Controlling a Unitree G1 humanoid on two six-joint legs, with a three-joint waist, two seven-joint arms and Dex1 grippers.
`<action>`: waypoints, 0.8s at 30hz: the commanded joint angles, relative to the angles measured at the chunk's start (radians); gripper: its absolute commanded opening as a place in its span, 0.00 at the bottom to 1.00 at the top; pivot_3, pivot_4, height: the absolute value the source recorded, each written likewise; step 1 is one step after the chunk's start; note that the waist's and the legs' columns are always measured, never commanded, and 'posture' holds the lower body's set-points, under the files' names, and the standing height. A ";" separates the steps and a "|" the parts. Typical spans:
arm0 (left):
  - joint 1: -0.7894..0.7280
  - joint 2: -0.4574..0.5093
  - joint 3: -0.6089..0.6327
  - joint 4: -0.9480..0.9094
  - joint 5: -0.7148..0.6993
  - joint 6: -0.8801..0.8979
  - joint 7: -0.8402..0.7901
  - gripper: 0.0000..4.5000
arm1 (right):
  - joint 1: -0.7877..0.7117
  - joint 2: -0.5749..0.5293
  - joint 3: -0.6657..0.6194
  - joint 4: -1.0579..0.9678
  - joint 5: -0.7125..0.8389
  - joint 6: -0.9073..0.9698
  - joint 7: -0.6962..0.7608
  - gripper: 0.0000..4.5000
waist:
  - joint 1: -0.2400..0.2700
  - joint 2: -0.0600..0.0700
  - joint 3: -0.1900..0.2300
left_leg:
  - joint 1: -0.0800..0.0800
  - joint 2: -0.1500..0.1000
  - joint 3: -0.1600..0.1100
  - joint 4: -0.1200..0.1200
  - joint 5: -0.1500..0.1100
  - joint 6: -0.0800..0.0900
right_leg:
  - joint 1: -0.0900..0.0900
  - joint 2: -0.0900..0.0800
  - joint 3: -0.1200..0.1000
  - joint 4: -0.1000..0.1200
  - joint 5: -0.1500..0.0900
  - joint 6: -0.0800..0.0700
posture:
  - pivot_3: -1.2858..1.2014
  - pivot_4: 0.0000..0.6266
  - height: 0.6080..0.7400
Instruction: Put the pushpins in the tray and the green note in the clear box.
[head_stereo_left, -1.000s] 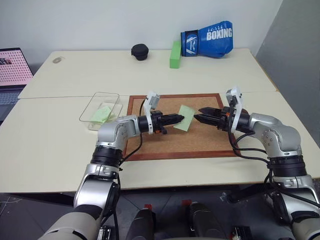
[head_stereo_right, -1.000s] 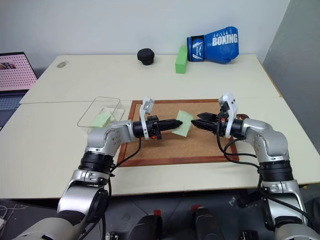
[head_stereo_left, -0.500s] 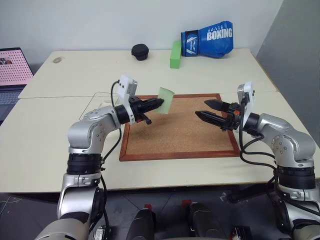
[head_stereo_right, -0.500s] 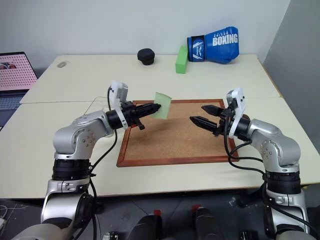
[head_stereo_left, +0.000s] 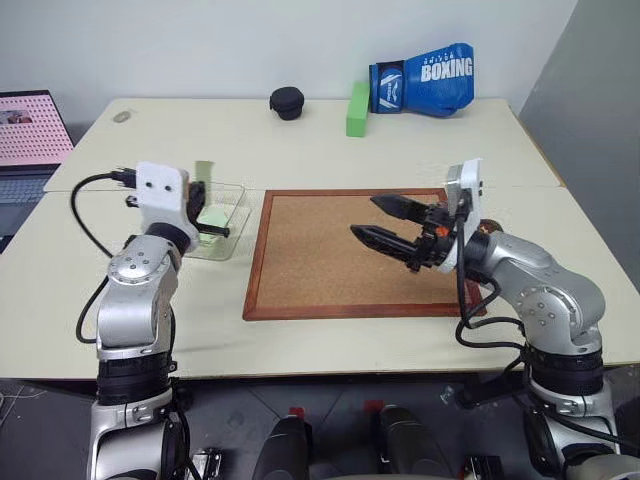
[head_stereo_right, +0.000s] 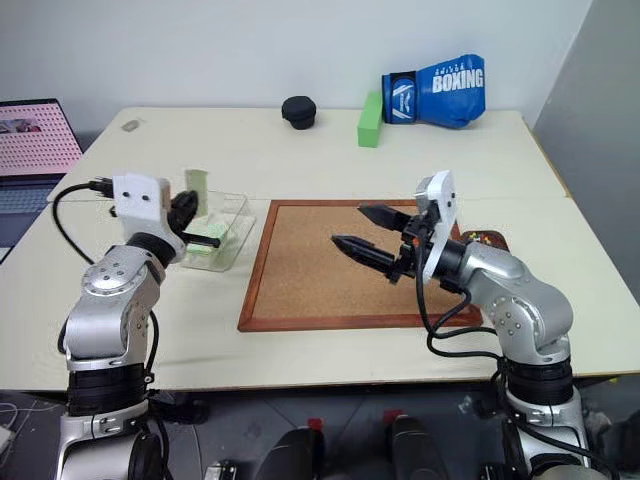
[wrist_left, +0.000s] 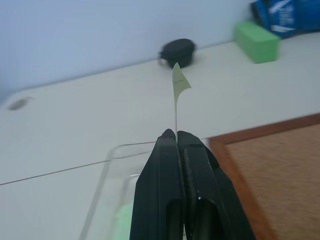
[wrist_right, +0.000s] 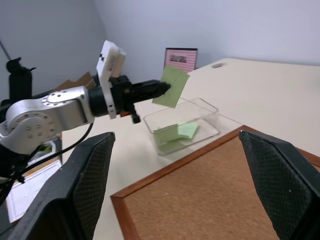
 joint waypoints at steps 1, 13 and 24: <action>-0.026 -0.012 0.037 0.027 0.016 -0.012 0.072 0.00 | 0.002 0.008 0.022 -0.058 0.041 0.003 -0.010 0.94 | 0.001 0.000 0.000 | 0.000 0.000 0.000 0.000 0.000 0.000 | 0.000 0.000 0.000 0.000 0.000 0.000 | 0.52 0.24 1.00; -0.073 -0.016 0.017 0.190 0.013 -0.081 0.078 0.38 | -0.010 -0.022 0.043 -0.056 0.050 0.005 -0.016 0.94 | 0.001 0.000 0.000 | 0.000 0.000 0.000 0.000 0.000 0.000 | 0.000 0.000 -0.001 0.000 0.000 0.000 | 0.52 0.24 1.00; -0.065 -0.032 -0.011 0.151 -0.015 -0.088 0.041 0.90 | -0.013 -0.039 0.039 -0.038 0.025 -0.015 -0.039 0.94 | 0.001 0.000 0.000 | 0.000 0.000 0.000 0.000 0.000 0.000 | 0.000 0.000 -0.001 0.000 0.000 0.000 | 0.52 0.24 1.00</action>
